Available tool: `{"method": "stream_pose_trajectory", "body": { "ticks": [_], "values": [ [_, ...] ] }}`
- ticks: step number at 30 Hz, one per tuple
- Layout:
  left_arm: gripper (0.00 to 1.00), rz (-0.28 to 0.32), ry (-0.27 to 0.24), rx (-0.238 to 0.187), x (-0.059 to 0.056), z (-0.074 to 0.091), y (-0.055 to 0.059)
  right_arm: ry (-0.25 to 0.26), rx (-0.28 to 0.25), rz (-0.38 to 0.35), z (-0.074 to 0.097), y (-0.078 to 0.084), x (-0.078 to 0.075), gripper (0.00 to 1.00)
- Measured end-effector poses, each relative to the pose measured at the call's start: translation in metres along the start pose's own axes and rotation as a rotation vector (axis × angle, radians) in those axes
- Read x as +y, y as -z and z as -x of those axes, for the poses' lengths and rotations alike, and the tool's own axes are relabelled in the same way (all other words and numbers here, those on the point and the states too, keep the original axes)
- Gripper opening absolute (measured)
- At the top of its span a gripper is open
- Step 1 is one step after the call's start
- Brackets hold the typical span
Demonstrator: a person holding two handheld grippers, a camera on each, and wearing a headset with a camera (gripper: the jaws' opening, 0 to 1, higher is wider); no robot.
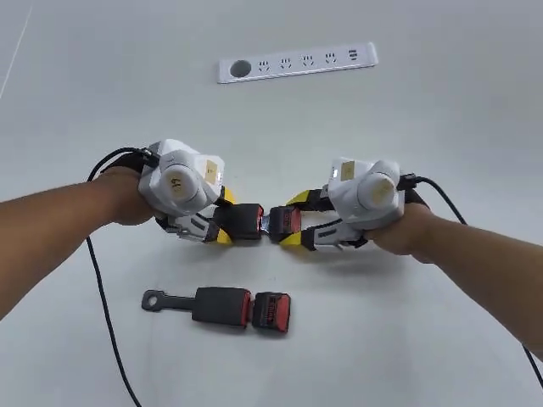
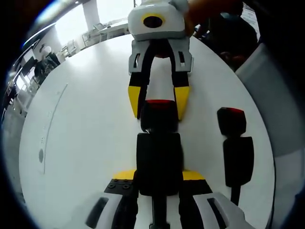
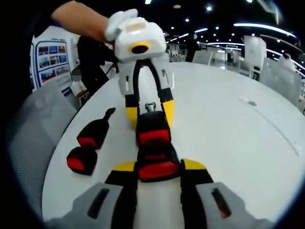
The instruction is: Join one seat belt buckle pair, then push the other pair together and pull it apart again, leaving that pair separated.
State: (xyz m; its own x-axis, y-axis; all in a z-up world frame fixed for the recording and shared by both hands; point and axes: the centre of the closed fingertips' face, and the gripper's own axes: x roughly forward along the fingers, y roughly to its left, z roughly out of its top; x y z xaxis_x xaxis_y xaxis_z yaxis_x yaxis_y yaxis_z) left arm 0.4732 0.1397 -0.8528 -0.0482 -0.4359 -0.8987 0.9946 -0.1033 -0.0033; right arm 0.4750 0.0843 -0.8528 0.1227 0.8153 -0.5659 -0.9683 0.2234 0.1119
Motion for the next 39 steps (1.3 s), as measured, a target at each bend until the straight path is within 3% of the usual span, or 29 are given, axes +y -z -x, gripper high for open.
{"method": "stream_pose_trajectory", "body": {
  "ticks": [9,39],
  "values": [
    [0.33,-0.008,0.003,0.014,0.0015,-0.0004,0.0014,0.042,0.022,-0.022,-0.0036,-0.0015,-0.0027,0.34],
    [0.34,-0.016,0.010,0.066,0.0008,-0.0021,0.0012,0.077,0.069,-0.009,-0.0045,-0.0003,-0.0009,0.34]
  ]
}}
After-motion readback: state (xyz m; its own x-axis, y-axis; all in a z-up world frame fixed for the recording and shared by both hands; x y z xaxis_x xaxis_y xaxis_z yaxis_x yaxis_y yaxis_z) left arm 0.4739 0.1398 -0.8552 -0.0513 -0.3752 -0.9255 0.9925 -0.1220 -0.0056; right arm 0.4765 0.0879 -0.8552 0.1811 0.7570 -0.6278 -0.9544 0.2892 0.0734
